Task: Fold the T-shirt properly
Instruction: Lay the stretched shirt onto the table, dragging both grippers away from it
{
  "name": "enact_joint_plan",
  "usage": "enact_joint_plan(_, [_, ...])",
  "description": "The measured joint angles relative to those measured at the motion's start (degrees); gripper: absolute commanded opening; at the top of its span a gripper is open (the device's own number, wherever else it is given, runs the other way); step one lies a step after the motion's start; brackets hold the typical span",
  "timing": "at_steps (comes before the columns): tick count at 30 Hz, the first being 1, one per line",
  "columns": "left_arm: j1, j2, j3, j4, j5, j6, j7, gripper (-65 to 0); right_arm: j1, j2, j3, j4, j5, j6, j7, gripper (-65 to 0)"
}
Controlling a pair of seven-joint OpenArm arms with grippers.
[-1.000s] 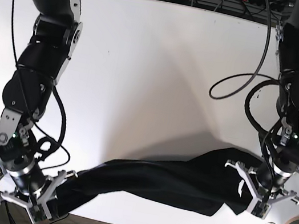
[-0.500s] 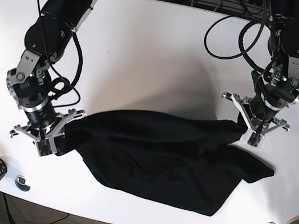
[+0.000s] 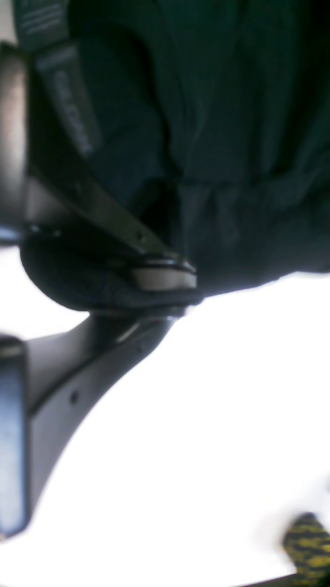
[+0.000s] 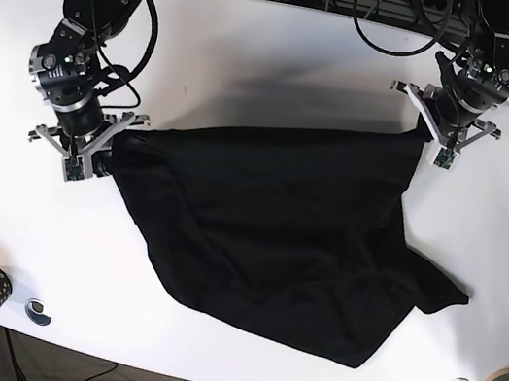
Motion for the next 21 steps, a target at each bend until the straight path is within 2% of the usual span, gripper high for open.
enact_joint_plan(3, [2.5,0.0,-1.2,0.3,-0.2,-0.2,-0.2,-65.0,-2.1,0.0,1.4,0.0,3.3,0.00,0.2,-65.0])
enact_joint_plan(7, [5.9,0.3,-2.4,0.5,-0.4,-3.2,-1.5,-65.0,-4.4,0.0,2.0,-0.1,3.7,-0.17,0.2,-65.0])
enact_joint_plan(10, [8.3,2.8,-4.1,0.5,-0.2,-5.2,-4.0,-65.0,-6.5,-0.3,1.9,-0.1,4.1,-0.15,0.2,-65.0])
enact_joint_plan(17, [14.7,5.0,-8.2,0.5,-0.4,-9.1,-4.9,-65.0,-10.2,-0.2,2.1,-0.1,4.2,-0.13,0.3,-65.0])
enact_joint_plan(21, [17.9,5.6,-9.3,0.5,0.0,-11.6,-4.9,-65.0,-10.5,-0.2,2.1,-0.1,4.3,1.31,0.2,-65.0])
